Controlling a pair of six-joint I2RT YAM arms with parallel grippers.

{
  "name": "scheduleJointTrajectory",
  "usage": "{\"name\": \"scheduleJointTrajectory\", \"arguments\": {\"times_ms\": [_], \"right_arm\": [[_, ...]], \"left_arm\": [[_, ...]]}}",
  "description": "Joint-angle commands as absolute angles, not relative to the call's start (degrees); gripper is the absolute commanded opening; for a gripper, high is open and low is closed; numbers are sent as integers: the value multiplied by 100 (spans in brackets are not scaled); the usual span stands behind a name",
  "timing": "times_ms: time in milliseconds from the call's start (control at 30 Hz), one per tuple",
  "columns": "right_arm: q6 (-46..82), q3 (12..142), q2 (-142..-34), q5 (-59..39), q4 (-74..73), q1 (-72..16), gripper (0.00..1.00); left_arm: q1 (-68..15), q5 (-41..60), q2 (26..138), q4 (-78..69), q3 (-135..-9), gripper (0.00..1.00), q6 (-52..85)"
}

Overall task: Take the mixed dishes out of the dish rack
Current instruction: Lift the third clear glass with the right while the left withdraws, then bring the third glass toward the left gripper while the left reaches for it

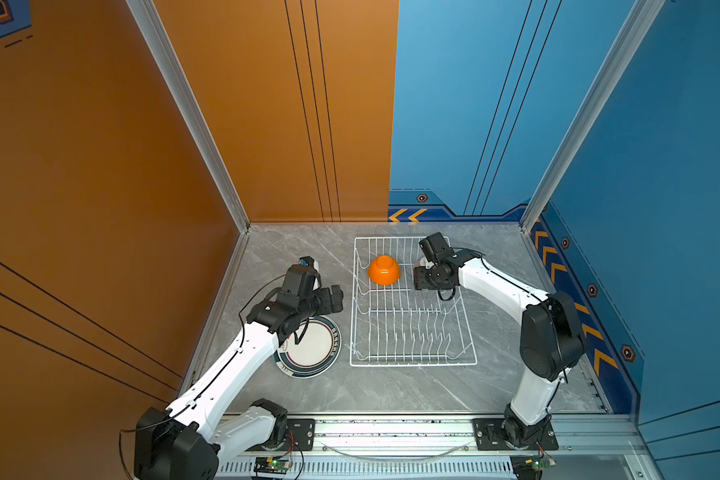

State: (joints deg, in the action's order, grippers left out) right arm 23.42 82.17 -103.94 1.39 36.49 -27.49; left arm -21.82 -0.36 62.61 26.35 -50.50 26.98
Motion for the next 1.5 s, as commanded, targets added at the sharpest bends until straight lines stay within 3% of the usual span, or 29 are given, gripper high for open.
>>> {"name": "scheduleJointTrajectory", "arguments": {"times_ms": [0,433,1167,1400,1467], "right_arm": [[2568,8367,-10189,-328,3665,-2760,54],[3231,7718,-9116,-1293,2735,-2664,53],[5009,6521,-7940,-3127,564,-2246,53],[5601,6280,-7901,-3635,-211,-2248,53],[5619,6249,-7863,-3681,-233,-2250,53]], "left_arm": [[-2215,202,6144,2216,-4885,98,2822],[-2228,812,6300,1621,-4820,98,3180],[-3055,2414,7413,-1172,-5028,99,4025],[-3182,2748,7771,-2055,-5119,88,3982],[-3186,2859,7863,-2186,-5183,77,3981]]}}
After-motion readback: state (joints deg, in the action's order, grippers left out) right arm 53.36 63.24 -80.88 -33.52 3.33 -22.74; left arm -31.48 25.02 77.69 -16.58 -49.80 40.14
